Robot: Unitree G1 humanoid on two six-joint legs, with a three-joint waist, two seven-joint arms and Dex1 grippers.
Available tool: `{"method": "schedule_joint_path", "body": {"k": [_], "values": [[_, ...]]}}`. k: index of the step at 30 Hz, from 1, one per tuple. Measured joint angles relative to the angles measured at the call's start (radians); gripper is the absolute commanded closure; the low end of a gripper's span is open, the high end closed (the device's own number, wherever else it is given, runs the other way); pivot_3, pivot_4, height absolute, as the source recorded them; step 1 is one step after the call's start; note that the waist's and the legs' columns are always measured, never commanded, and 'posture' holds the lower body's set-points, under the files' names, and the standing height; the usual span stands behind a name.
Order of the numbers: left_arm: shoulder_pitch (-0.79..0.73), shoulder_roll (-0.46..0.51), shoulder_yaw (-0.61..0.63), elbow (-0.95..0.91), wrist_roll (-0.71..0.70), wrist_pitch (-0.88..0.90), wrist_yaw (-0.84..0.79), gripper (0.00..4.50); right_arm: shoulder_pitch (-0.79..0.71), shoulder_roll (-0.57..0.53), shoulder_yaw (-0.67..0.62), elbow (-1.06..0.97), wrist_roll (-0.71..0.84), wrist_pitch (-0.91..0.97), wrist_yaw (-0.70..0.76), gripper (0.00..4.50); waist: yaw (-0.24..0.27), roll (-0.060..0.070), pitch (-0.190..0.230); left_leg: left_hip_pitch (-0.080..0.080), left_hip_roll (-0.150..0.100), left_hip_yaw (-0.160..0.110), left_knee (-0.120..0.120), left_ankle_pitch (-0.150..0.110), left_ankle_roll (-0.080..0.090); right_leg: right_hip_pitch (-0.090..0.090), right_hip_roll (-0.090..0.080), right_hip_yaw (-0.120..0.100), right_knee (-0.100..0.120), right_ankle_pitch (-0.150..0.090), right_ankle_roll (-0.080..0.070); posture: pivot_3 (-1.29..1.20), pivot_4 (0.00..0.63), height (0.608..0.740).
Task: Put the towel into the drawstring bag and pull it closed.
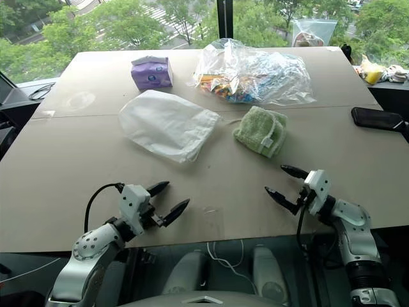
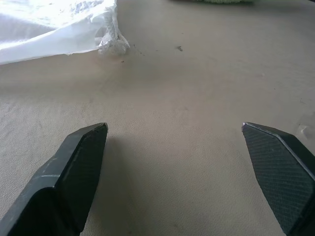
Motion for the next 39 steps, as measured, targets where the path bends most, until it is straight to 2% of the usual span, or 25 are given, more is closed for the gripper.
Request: {"method": "schedule_joint_path", "body": {"k": [8, 12, 16, 21, 24, 32, 35, 37, 39], "values": [[-0.036, -0.009, 0.000, 0.021, -0.007, -0.001, -0.005, 0.00, 0.005, 0.006, 0.000, -0.027, 0.015, 0.011, 0.002, 0.03, 0.001, 0.000, 0.000, 0.000, 0.000, 0.000, 0.000, 0.000, 0.000, 0.000, 0.000, 0.000, 0.000, 0.000, 0.000, 0.00, 0.150, 0.740], [-0.160, -0.092, -0.002, 0.005, -0.054, 0.022, 0.051, 0.00, 0.005, 0.027, 0.000, -0.068, 0.101, 0.049, 0.038, 0.03, 0.007, 0.000, 0.000, -0.001, 0.000, -0.001, 0.001, 0.000, 0.000, 0.000, 0.000, 0.000, 0.000, 0.000, 0.000, 0.00, 0.150, 0.740], [-0.309, -0.169, -0.009, -0.008, -0.039, 0.052, 0.163, 0.00, -0.012, 0.031, -0.002, -0.107, 0.171, 0.100, 0.067, 0.03, 0.009, 0.000, 0.000, 0.000, -0.001, -0.001, 0.001, 0.000, 0.000, 0.002, 0.000, 0.000, 0.000, 0.001, 0.001, 0.00, 0.150, 0.740], [-0.451, -0.162, -0.080, 0.106, 0.186, 0.048, 0.306, 0.00, -0.019, 0.038, -0.001, -0.123, 0.177, 0.110, 0.060, 0.03, 0.010, 0.000, 0.000, 0.000, -0.001, -0.002, 0.000, 0.000, 0.000, 0.002, 0.001, 0.000, 0.000, 0.001, 0.001, 0.00, 0.150, 0.740], [-0.468, -0.142, -0.150, 0.156, 0.324, 0.039, 0.355, 0.00, -0.019, 0.041, -0.001, -0.145, 0.176, 0.114, 0.049, 0.03, 0.010, 0.000, 0.000, 0.000, -0.002, -0.002, 0.000, 0.000, 0.000, 0.002, 0.000, 0.000, 0.000, 0.001, 0.001, 0.00, 0.150, 0.740], [-0.506, -0.164, -0.199, 0.305, 0.466, 0.022, 0.459, 0.00, -0.030, 0.050, -0.001, -0.141, 0.150, 0.098, 0.024, 0.03, 0.020, 0.000, 0.000, 0.000, -0.002, -0.003, 0.000, 0.000, 0.000, 0.002, 0.000, 0.000, 0.000, 0.001, 0.001, 0.00, 0.150, 0.740], [-0.526, -0.150, -0.184, 0.343, 0.493, -0.017, 0.493, 0.80, -0.027, 0.048, -0.002, -0.136, 0.133, 0.084, 0.018, 0.00, 0.020, 0.000, 0.000, 0.000, -0.002, -0.002, 0.000, 0.000, 0.000, 0.002, 0.000, 0.000, 0.000, 0.001, 0.001, 0.00, 0.150, 0.740], [-0.527, -0.145, -0.169, 0.368, 0.497, -0.029, 0.506, 1.65, -0.022, 0.046, -0.003, -0.125, 0.126, 0.078, 0.018, 0.00, 0.019, 0.000, 0.000, 0.000, -0.002, -0.003, 0.000, 0.000, 0.000, 0.002, 0.000, 0.000, 0.000, 0.001, 0.001, 0.00, 0.150, 0.740], [-0.527, -0.136, -0.161, 0.394, 0.504, -0.046, 0.516, 2.72, -0.016, 0.044, -0.003, -0.108, 0.116, 0.065, 0.020, 0.00, 0.021, 0.000, 0.000, 0.000, -0.002, -0.003, -0.001, 0.000, 0.000, 0.002, 0.000, 0.000, 0.000, 0.003, 0.004, 0.00, 0.150, 0.740]]}}
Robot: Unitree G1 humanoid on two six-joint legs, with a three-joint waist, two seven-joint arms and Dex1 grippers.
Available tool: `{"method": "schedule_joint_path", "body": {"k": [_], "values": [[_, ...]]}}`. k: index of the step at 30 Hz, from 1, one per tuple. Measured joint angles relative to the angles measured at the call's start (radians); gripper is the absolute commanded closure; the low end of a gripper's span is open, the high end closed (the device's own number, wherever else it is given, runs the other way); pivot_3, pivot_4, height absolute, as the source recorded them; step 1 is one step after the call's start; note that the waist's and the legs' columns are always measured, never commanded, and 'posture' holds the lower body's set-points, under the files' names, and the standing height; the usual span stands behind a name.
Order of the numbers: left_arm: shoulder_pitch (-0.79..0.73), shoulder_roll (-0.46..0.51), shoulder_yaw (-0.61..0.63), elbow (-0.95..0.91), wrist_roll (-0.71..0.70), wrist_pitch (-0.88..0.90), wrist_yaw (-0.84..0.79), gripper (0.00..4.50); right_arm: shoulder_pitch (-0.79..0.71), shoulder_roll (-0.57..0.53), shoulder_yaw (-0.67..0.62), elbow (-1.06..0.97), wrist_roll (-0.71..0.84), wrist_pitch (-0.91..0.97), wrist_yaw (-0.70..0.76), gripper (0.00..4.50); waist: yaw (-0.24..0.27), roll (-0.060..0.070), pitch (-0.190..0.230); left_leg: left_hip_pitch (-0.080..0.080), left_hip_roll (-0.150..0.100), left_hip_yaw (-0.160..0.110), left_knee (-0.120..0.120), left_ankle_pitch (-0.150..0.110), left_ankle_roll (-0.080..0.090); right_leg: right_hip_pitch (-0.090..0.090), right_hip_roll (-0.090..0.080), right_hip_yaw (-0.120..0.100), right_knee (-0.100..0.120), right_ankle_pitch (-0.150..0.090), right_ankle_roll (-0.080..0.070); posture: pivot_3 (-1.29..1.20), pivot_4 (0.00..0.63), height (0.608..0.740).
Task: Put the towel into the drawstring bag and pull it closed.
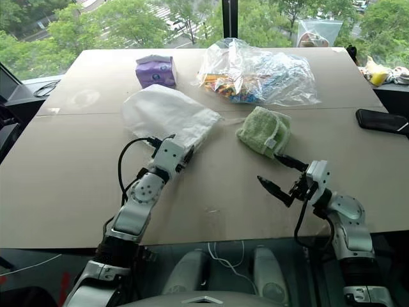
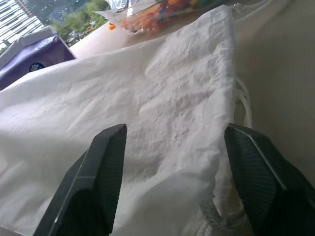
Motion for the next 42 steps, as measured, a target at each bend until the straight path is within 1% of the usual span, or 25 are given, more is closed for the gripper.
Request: {"method": "schedule_joint_path", "body": {"k": [1, 2, 4, 11, 14, 17, 23, 28, 30, 35, 42], "values": [[-0.002, 0.000, 0.002, 0.005, 0.002, -0.008, 0.004, 3.17, 0.000, -0.001, 0.000, 0.003, -0.002, -0.003, 0.000, 0.00, 0.000, 0.000, 0.000, 0.000, 0.000, 0.000, 0.000, 0.000, 0.000, 0.000, 0.000, 0.000, 0.000, 0.000, 0.000, 0.00, 0.150, 0.740], [-0.006, 0.001, 0.004, 0.007, 0.003, -0.014, 0.006, 3.45, 0.000, -0.003, 0.000, 0.004, -0.003, -0.004, 0.000, 0.00, 0.001, 0.000, 0.000, 0.000, 0.000, 0.000, 0.000, 0.000, 0.000, 0.000, 0.000, 0.000, 0.000, 0.000, 0.000, 0.00, 0.150, 0.740], [-0.016, 0.000, 0.004, 0.013, 0.009, -0.023, 0.011, 4.45, -0.002, -0.005, 0.000, 0.005, -0.004, -0.009, 0.000, 0.00, 0.002, 0.000, 0.000, 0.000, -0.001, 0.000, 0.000, 0.000, 0.000, 0.000, -0.001, 0.000, 0.000, 0.000, 0.000, 0.00, 0.150, 0.740], [-0.025, 0.001, 0.016, 0.037, 0.023, -0.056, 0.046, 4.48, -0.011, -0.005, 0.000, 0.011, -0.009, -0.021, -0.004, 0.00, 0.001, 0.000, 0.000, 0.000, -0.001, 0.000, 0.000, 0.000, 0.000, 0.000, -0.001, 0.000, 0.000, 0.000, 0.001, 0.00, 0.150, 0.740], [-0.031, 0.008, 0.021, 0.037, 0.032, -0.080, 0.056, 4.48, -0.021, -0.005, 0.000, 0.011, -0.024, -0.023, -0.029, 0.00, 0.001, 0.000, 0.000, 0.000, -0.001, 0.000, 0.000, 0.000, 0.000, 0.000, -0.001, 0.000, 0.000, 0.001, 0.001, 0.00, 0.150, 0.740], [-0.053, 0.026, 0.044, 0.031, 0.040, -0.105, 0.073, 4.48, -0.057, -0.005, 0.000, 0.012, -0.075, -0.012, -0.106, 0.00, -0.001, 0.000, 0.000, 0.000, -0.001, 0.000, 0.000, 0.000, 0.000, 0.000, -0.001, 0.000, 0.000, 0.001, 0.001, 0.00, 0.150, 0.740], [-0.104, 0.035, 0.084, -0.001, 0.042, -0.108, 0.092, 4.48, -0.187, 0.008, 0.005, 0.002, -0.193, 0.106, -0.343, 0.00, 0.001, 0.000, 0.000, 0.000, -0.001, 0.000, 0.001, 0.000, 0.000, 0.000, -0.001, 0.000, 0.001, 0.001, 0.001, 0.00, 0.150, 0.740], [-0.121, 0.014, 0.092, -0.004, 0.039, -0.090, 0.093, 4.48, -0.255, 0.037, 0.072, 0.009, -0.309, 0.154, -0.446, 0.00, 0.000, 0.000, 0.000, -0.001, -0.002, 0.000, 0.000, 0.000, 0.000, 0.000, -0.001, 0.000, 0.001, 0.002, -0.002, 0.00, 0.150, 0.740], [-0.124, 0.006, 0.091, -0.004, 0.039, -0.083, 0.093, 4.48, -0.312, 0.064, 0.092, 0.049, -0.370, 0.159, -0.519, 0.00, -0.003, 0.000, 0.000, -0.001, -0.002, 0.000, 0.000, 0.000, 0.000, 0.000, -0.001, 0.000, 0.001, 0.003, -0.002, 0.00, 0.150, 0.740], [-0.120, -0.008, 0.089, -0.010, 0.039, -0.074, 0.091, 4.48, -0.422, 0.074, 0.113, 0.162, -0.497, 0.183, -0.668, 0.00, -0.001, 0.000, 0.000, -0.001, -0.002, -0.001, 0.000, 0.000, 0.000, 0.000, -0.001, 0.000, 0.001, 0.003, -0.003, 0.00, 0.150, 0.740], [-0.089, -0.009, 0.091, -0.038, 0.039, -0.048, 0.082, 4.48, -0.469, 0.101, 0.107, 0.215, -0.510, 0.349, -0.743, 0.00, -0.003, 0.000, 0.000, -0.001, -0.003, -0.001, 0.000, 0.000, 0.000, 0.000, -0.002, 0.000, 0.001, 0.003, -0.003, 0.00, 0.150, 0.740]]}}
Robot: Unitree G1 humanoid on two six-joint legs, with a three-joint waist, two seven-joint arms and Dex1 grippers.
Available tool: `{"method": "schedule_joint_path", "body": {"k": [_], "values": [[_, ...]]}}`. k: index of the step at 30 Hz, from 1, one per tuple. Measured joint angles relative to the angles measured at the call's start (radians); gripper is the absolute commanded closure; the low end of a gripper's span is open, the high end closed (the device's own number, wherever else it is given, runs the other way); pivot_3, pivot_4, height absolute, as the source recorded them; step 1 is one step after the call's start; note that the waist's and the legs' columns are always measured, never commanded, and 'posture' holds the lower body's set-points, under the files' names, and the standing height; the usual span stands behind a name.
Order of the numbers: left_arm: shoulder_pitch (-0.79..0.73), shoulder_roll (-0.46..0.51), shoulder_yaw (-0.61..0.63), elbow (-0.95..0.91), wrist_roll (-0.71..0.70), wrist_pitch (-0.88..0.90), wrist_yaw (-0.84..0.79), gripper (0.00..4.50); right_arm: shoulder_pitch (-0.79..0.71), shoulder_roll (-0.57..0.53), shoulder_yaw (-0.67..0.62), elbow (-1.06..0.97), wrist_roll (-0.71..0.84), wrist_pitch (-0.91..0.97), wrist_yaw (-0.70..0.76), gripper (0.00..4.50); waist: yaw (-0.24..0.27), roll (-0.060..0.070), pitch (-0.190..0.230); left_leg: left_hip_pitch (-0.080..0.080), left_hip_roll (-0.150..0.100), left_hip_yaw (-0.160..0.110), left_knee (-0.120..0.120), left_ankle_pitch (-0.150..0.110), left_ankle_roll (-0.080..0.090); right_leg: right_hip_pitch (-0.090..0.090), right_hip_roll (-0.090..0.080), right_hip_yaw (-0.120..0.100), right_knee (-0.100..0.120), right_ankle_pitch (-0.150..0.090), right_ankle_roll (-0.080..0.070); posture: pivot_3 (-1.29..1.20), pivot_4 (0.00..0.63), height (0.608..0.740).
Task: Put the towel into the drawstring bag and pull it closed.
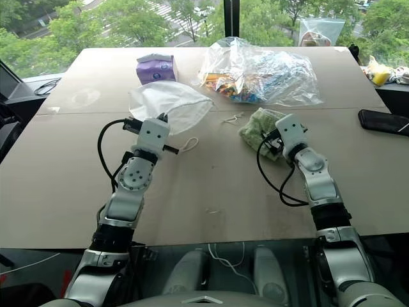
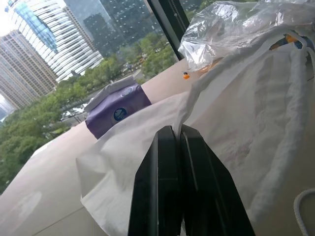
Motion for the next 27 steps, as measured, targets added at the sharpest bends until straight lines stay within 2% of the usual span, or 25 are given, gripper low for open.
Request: {"method": "schedule_joint_path", "body": {"k": [4, 7, 15, 20, 24, 27], "values": [[0.000, 0.000, 0.000, -0.001, 0.000, 0.006, -0.001, 4.48, -0.043, 0.013, -0.001, 0.019, -0.001, 0.129, -0.033, 0.00, -0.001, 0.000, 0.000, 0.001, 0.000, 0.000, 0.000, 0.000, 0.000, 0.000, 0.000, 0.000, 0.001, 0.000, 0.000, 0.00, 0.150, 0.740], [0.000, 0.000, 0.000, -0.001, 0.000, 0.010, -0.001, 4.48, -0.112, 0.024, -0.007, 0.035, 0.000, 0.306, -0.091, 0.00, 0.002, -0.001, -0.001, 0.002, 0.000, 0.000, 0.002, 0.000, 0.000, 0.001, 0.000, 0.000, 0.003, 0.000, 0.000, 0.00, 0.150, 0.740], [0.000, 0.000, 0.003, -0.002, 0.000, 0.014, -0.001, 4.48, -0.213, 0.071, -0.070, 0.094, 0.045, 0.544, -0.125, 0.00, 0.002, -0.005, -0.008, 0.004, 0.000, -0.001, 0.005, 0.000, 0.001, 0.003, 0.000, 0.000, 0.005, -0.002, 0.003, 0.00, 0.150, 0.740], [0.000, 0.000, 0.003, -0.002, 0.000, 0.015, -0.001, 4.48, -0.230, 0.098, -0.135, 0.104, 0.092, 0.620, -0.151, 0.00, 0.000, -0.006, -0.011, 0.004, 0.000, -0.001, 0.005, 0.000, 0.000, 0.003, 0.000, 0.000, 0.006, -0.002, 0.003, 0.00, 0.150, 0.740], [0.000, 0.000, 0.007, -0.002, 0.000, 0.016, 0.000, 4.50, -0.238, 0.109, -0.158, 0.105, 0.126, 0.671, -0.143, 1.23, -0.002, -0.008, -0.013, 0.004, 0.000, -0.001, 0.004, 0.000, 0.000, 0.003, 0.000, 0.000, 0.005, -0.002, 0.003, 0.00, 0.150, 0.740], [0.000, -0.002, 0.010, -0.002, 0.000, 0.017, 0.000, 4.50, -0.235, 0.120, -0.158, 0.088, 0.146, 0.708, -0.129, 2.65, -0.002, -0.012, -0.018, 0.004, 0.000, -0.002, 0.003, 0.000, 0.000, 0.003, 0.000, -0.001, 0.005, -0.003, 0.003, 0.00, 0.150, 0.740]]}}
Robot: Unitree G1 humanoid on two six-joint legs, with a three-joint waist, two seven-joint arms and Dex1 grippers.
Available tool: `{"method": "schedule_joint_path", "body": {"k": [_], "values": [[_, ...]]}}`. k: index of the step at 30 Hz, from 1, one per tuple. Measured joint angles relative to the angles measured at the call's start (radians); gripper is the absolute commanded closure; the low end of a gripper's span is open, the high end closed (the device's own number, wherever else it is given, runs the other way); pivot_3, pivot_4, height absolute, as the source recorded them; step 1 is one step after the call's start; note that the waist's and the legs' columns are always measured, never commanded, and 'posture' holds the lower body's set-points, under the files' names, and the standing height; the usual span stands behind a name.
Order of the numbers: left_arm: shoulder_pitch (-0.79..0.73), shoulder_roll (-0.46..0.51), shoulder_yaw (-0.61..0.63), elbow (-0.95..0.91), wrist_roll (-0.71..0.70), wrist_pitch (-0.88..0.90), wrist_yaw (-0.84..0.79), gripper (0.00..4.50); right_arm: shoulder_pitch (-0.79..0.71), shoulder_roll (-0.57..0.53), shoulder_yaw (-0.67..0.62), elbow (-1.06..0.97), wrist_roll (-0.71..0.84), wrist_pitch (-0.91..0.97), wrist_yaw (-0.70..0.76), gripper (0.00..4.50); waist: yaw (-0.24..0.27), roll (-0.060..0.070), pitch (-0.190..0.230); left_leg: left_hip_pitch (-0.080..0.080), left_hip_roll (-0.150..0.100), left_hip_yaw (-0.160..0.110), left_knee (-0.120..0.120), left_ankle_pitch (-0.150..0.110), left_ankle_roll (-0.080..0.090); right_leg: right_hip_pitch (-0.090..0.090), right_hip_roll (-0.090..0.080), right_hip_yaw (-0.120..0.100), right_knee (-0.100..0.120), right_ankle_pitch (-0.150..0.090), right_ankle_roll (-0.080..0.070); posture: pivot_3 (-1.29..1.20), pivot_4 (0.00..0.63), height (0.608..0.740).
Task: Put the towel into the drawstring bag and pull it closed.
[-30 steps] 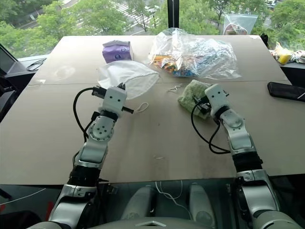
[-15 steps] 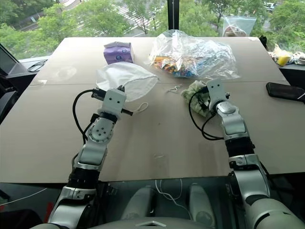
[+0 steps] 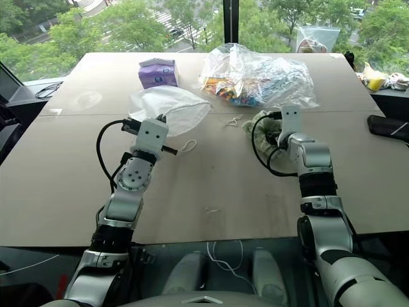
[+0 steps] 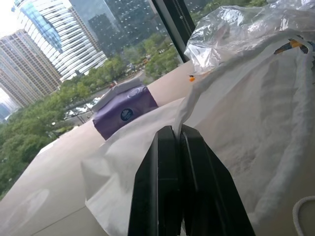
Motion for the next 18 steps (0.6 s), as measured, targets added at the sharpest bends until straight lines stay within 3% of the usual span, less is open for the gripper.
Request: {"method": "schedule_joint_path", "body": {"k": [4, 5, 11, 15, 18], "values": [[0.000, -0.005, 0.002, 0.000, 0.000, 0.003, 0.000, 4.50, 0.025, 0.008, -0.001, -0.046, 0.018, 0.022, 0.009, 4.29, -0.003, -0.003, -0.004, 0.000, 0.000, 0.000, -0.001, 0.000, 0.000, 0.000, 0.000, 0.000, 0.000, -0.001, -0.002, 0.00, 0.150, 0.740], [0.000, -0.006, 0.002, 0.000, 0.000, 0.005, 0.000, 4.50, 0.028, 0.015, -0.010, -0.058, 0.029, 0.037, 0.011, 4.43, -0.005, -0.003, -0.004, 0.000, 0.000, 0.000, -0.001, 0.000, 0.000, 0.000, 0.000, 0.000, 0.000, -0.001, -0.002, 0.00, 0.150, 0.740], [0.000, -0.018, 0.011, 0.000, -0.018, 0.020, -0.001, 4.50, 0.036, 0.056, -0.131, -0.115, 0.151, 0.138, 0.043, 4.43, -0.030, -0.002, -0.004, 0.000, 0.002, -0.001, -0.006, 0.000, 0.000, -0.002, 0.002, -0.001, -0.001, 0.000, -0.001, 0.00, 0.150, 0.740], [-0.004, -0.031, 0.019, -0.001, -0.051, 0.025, -0.016, 4.50, 0.046, 0.156, -0.234, -0.152, 0.370, 0.318, 0.146, 4.43, -0.052, 0.004, 0.000, -0.002, 0.005, -0.001, -0.010, 0.000, 0.000, -0.007, 0.004, 0.000, -0.001, 0.000, -0.003, 0.00, 0.150, 0.740], [-0.008, -0.036, 0.019, -0.009, -0.071, 0.025, -0.029, 4.50, 0.062, 0.181, -0.207, -0.212, 0.477, 0.426, 0.216, 4.43, -0.047, 0.011, 0.006, -0.006, 0.005, -0.001, -0.009, 0.000, 0.000, -0.010, 0.005, 0.000, 0.000, 0.001, -0.005, 0.00, 0.150, 0.740]]}}
